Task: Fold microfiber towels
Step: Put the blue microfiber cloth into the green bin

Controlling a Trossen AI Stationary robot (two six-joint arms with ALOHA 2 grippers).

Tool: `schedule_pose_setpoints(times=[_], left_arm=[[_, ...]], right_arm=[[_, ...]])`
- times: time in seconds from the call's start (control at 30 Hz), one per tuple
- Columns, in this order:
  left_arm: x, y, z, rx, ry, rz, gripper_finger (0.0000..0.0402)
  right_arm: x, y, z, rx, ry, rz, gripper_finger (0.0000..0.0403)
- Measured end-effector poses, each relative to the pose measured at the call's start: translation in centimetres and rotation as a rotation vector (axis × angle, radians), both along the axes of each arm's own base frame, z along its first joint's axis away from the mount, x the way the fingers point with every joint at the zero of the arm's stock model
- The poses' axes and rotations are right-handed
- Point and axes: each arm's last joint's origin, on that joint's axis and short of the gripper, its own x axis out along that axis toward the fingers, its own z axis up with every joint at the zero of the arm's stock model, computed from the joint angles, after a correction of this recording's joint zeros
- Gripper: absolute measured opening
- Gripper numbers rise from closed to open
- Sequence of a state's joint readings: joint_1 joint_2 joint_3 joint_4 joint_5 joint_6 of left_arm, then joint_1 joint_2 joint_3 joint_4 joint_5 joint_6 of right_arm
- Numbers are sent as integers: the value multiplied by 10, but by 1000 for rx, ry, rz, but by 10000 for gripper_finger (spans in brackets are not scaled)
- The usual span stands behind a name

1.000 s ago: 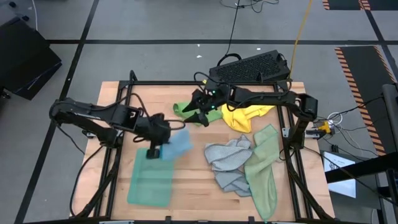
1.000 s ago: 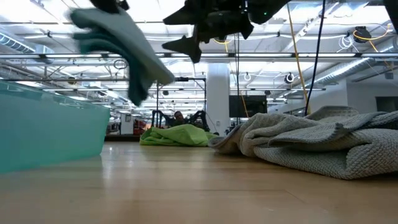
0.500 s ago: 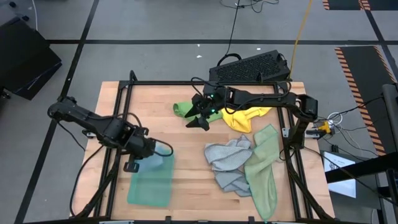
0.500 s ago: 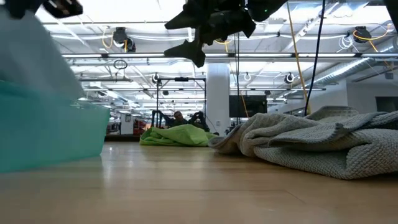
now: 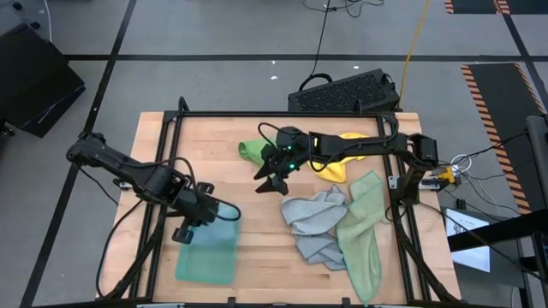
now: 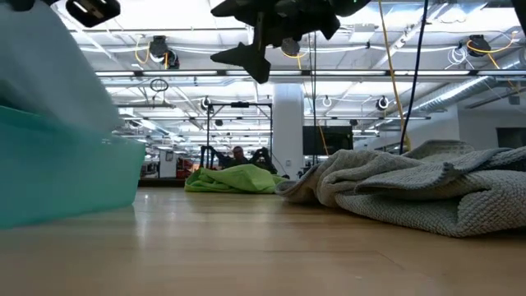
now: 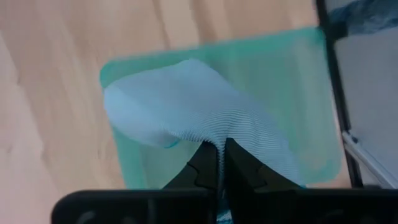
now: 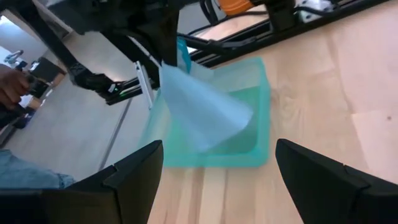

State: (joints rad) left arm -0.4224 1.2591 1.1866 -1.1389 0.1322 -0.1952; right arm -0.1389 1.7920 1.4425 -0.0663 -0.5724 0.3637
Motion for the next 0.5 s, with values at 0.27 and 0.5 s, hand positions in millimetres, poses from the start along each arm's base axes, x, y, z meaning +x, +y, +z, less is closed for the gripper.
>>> schedule_pose_setpoints(times=[0.27, 0.5], left_arm=[[-1, -1, -28, 36, 30, 7, 13], [-2, 7, -72, 87, 45, 24, 9]], right_arm=[[-2, 10, -1, 6, 46, -5, 302], [-3, 14, -3, 31, 77, -9, 302]])
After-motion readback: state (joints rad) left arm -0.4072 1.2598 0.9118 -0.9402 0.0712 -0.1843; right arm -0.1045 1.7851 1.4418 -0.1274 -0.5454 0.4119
